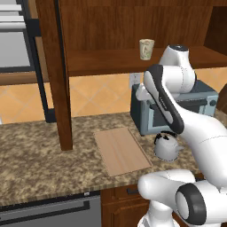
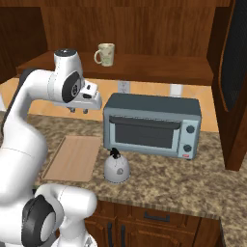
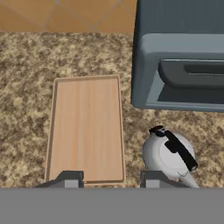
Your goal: Pick the kettle from the counter and place it on the tray. Then pick the mug from the cabinet and place it on the tray. Then close the cabinet doors.
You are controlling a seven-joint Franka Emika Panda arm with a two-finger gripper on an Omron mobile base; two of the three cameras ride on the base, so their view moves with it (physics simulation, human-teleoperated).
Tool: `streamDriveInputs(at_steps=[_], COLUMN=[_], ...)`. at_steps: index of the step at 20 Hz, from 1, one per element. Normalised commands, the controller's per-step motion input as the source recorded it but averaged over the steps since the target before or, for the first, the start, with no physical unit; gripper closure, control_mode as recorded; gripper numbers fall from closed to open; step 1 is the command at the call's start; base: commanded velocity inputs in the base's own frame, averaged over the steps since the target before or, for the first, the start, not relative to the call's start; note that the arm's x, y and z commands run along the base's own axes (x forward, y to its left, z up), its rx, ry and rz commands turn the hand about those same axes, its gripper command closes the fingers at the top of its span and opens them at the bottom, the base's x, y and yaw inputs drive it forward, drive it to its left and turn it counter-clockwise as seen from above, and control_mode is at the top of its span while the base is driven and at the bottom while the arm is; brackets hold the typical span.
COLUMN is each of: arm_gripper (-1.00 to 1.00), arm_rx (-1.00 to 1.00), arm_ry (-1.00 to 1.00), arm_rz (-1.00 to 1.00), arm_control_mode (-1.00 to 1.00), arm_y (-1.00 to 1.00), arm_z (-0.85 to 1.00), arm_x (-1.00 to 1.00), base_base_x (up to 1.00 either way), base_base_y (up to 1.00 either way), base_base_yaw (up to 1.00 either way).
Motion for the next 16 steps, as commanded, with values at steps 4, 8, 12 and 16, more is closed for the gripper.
streamDriveInputs(at_steps=[4, 8, 12, 16], arm_gripper=[-1.0, -1.0, -1.0, -1.0], arm_rx=[0.0, 0.0, 0.01, 0.02], arm_ry=[0.01, 0.14, 0.11, 0.0], arm_rz=[0.02, 0.07, 0.16, 0.16], arm_control_mode=[-1.0, -1.0, -1.0, -1.0], arm_y=[-0.31, -1.0, -0.93, -0.59], arm_z=[-0.28, -0.66, -0.49, -0.22], arm_x=[0.0, 0.0, 0.01, 0.01], base_base_x=[0.0, 0.0, 0.0, 0.0], base_base_y=[0.0, 0.0, 0.0, 0.0], base_base_yaw=[0.0, 0.0, 0.0, 0.0])
